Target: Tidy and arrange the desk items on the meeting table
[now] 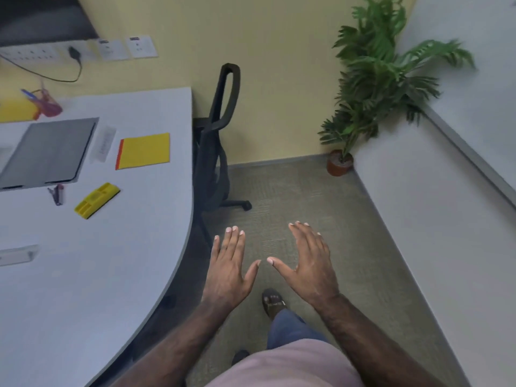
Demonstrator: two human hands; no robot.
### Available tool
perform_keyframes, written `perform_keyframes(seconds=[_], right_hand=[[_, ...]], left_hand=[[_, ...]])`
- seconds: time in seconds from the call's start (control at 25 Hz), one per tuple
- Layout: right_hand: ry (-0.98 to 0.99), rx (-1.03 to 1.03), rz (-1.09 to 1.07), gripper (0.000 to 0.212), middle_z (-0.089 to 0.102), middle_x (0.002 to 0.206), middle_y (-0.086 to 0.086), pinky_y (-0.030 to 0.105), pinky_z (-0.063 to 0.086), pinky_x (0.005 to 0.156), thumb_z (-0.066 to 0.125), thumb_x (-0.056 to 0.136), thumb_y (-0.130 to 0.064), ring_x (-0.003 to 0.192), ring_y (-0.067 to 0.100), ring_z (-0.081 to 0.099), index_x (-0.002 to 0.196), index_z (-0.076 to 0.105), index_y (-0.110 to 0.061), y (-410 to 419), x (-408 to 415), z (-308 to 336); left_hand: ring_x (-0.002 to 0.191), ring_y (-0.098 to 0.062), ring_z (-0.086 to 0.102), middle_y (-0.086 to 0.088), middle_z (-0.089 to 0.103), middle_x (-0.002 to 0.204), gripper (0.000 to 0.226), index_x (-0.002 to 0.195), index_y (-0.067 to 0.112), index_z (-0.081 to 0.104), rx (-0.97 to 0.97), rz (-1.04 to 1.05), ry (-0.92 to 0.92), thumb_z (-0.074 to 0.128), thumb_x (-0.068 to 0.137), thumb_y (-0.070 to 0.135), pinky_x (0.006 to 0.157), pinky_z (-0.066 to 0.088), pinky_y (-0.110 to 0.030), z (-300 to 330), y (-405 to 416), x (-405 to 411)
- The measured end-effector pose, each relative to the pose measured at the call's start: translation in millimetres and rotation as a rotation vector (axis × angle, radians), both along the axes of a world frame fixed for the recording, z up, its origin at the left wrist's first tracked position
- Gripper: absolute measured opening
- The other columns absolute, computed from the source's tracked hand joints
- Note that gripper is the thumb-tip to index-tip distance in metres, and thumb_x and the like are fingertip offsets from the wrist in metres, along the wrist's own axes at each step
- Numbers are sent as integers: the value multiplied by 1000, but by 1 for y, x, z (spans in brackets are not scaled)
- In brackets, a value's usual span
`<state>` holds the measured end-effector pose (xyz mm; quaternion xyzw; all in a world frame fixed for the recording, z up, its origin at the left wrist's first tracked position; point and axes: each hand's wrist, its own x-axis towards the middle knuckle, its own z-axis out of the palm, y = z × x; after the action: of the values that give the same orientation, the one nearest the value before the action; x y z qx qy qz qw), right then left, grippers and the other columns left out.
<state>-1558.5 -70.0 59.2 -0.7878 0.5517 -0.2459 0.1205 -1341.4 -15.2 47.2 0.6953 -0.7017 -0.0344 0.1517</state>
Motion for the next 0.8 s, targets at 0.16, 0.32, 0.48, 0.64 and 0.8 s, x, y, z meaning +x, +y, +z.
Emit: perform_keyframes(seconds=[0.16,0.32,0.48,0.64,0.8], right_hand=[[11,25,158,93,44,165,3,52,31,128,58,90,-80,157,22,36,159,41,-20,-75,23,4],[-19,23,326,92,47,164,4,53,32,127,62,89,-76,156,22,38,158,45,-17,-145,53,15],[-62,26,469,91,44,166,0,50,30,129,65,90,-75,159,17,33,159,43,-19,-195,92,27],[-125,55,570,87,43,166,-2,50,33,128,69,91,-67,159,15,33,160,43,-20,-222,140,40],[-182,67,669,83,41,167,-5,43,37,127,65,94,-65,158,12,31,161,39,-24,-241,197,49]], left_hand=[[162,-26,16,-14,28,171,80,160,2,34,21,142,6,53,102,54,130,19,-54,5,-49,14],[163,-24,12,-13,24,172,80,161,4,31,15,274,-8,49,104,56,131,18,-50,17,-90,26],[164,-18,3,-8,15,174,80,164,9,24,14,423,-7,42,106,60,133,9,-45,25,-114,42],[163,-19,2,-7,14,174,79,165,9,24,9,532,5,39,107,60,133,14,-49,29,-126,71],[163,-21,5,-9,16,174,77,164,7,25,-17,619,34,46,107,55,132,14,-49,22,-141,119]])
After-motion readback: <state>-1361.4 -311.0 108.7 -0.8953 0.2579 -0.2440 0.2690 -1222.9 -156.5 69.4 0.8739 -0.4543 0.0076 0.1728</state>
